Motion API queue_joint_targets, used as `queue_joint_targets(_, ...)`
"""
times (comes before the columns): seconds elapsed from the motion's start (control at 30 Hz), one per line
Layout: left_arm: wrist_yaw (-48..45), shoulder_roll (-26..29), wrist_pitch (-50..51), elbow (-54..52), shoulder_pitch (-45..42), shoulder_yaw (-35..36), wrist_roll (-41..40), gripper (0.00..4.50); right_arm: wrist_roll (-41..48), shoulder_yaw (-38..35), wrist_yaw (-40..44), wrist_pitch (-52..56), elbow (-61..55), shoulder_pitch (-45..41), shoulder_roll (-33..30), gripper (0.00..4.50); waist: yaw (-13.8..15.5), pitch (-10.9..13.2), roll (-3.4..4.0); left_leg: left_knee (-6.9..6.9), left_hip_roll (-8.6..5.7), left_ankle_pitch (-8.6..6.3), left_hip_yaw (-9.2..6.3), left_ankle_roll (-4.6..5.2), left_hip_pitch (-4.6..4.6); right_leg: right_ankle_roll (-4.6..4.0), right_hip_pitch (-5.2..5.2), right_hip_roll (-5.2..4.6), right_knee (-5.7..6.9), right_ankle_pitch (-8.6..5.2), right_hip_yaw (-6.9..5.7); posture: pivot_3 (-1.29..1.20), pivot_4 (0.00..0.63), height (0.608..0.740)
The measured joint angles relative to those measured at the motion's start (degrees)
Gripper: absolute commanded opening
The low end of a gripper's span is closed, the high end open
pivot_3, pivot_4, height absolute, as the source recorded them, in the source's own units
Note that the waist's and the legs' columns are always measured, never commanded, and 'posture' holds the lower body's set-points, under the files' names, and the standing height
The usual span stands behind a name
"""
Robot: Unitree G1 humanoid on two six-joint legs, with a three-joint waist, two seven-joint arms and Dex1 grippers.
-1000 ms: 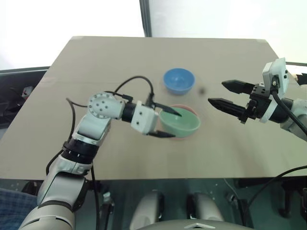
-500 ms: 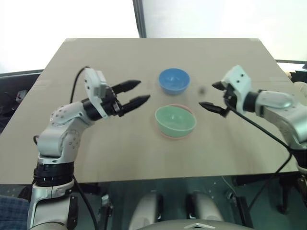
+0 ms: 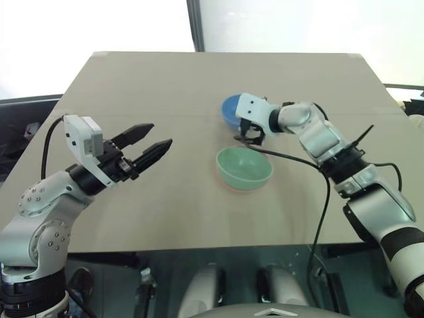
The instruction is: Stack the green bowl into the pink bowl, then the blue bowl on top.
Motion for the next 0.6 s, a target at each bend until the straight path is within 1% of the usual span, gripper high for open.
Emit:
queue_joint_targets(0.1,1.9,-0.1,-0.1,-1.8,2.4,1.5,0.0,3.27,-4.1,0.2,-1.5,-4.2,11.0,-3.4,3.8,4.5,-0.3,0.0,0.02,-0.09,0.01,0.07,-0.01,-0.12,0.04,-0.02,-0.04,0.03,0.06,-0.01,0.0,0.0,0.15,0.74)
queue_joint_targets(0.23,3.7,-0.1,-0.4,-2.1,3.8,3.0,0.0,3.27,-7.0,-0.2,-4.1,-5.9,23.7,-6.9,8.5,4.5,-0.4,0.0,0.03,-0.19,0.03,0.15,-0.04,-0.26,0.12,-0.05,-0.05,0.06,0.12,-0.02,-0.01,0.0,0.15,0.74)
queue_joint_targets(0.27,3.8,-0.2,-0.4,-2.2,4.0,3.0,0.0,3.27,-7.4,-0.4,-4.6,-6.1,25.1,-7.3,9.1,4.5,-0.5,0.0,0.04,-0.21,0.03,0.16,-0.02,-0.28,0.14,-0.05,-0.05,0.06,0.14,-0.02,0.01,0.0,0.15,0.74)
queue_joint_targets(0.3,4.1,-0.4,-0.4,-2.8,4.4,3.1,0.0,3.27,-8.3,-0.6,-5.9,-7.1,28.4,-8.4,10.1,3.94,-0.6,0.0,0.04,-0.21,0.03,0.16,-0.02,-0.28,0.14,-0.05,-0.05,0.06,0.14,-0.03,0.01,0.0,0.15,0.74)
queue_joint_targets(0.33,4.4,-0.5,-0.4,-3.4,4.7,3.1,0.0,3.27,-9.2,-0.7,-6.7,-8.2,30.8,-9.1,10.8,3.61,-0.6,0.0,0.04,-0.21,0.03,0.15,-0.03,-0.29,0.14,-0.05,-0.05,0.06,0.14,-0.03,0.01,0.0,0.15,0.74)
queue_joint_targets(0.5,5.1,-0.7,-0.8,-4.0,5.7,3.1,0.1,3.27,-10.9,-1.5,-7.4,-10.9,36.1,-9.6,13.0,1.55,-1.3,0.0,0.07,-0.23,0.02,0.15,-0.03,-0.29,0.14,-0.05,-0.05,0.05,0.13,-0.03,0.01,0.0,0.15,0.74)
queue_joint_targets(0.53,5.1,-0.8,-0.8,-4.0,5.7,3.1,0.1,3.27,-11.1,-1.8,-7.4,-11.3,36.7,-9.8,13.3,1.26,-1.4,0.0,0.08,-0.23,0.02,0.15,-0.03,-0.29,0.14,-0.05,-0.05,0.06,0.14,-0.03,0.0,0.0,0.15,0.74)
queue_joint_targets(0.6,5.4,-0.8,-1.2,-4.0,5.7,3.1,0.1,3.27,-11.7,-2.4,-7.4,-11.7,37.5,-10.5,13.3,0.36,-1.6,0.1,0.1,-0.23,0.02,0.16,-0.03,-0.29,0.14,-0.05,-0.05,0.06,0.14,-0.03,0.0,0.0,0.15,0.74)
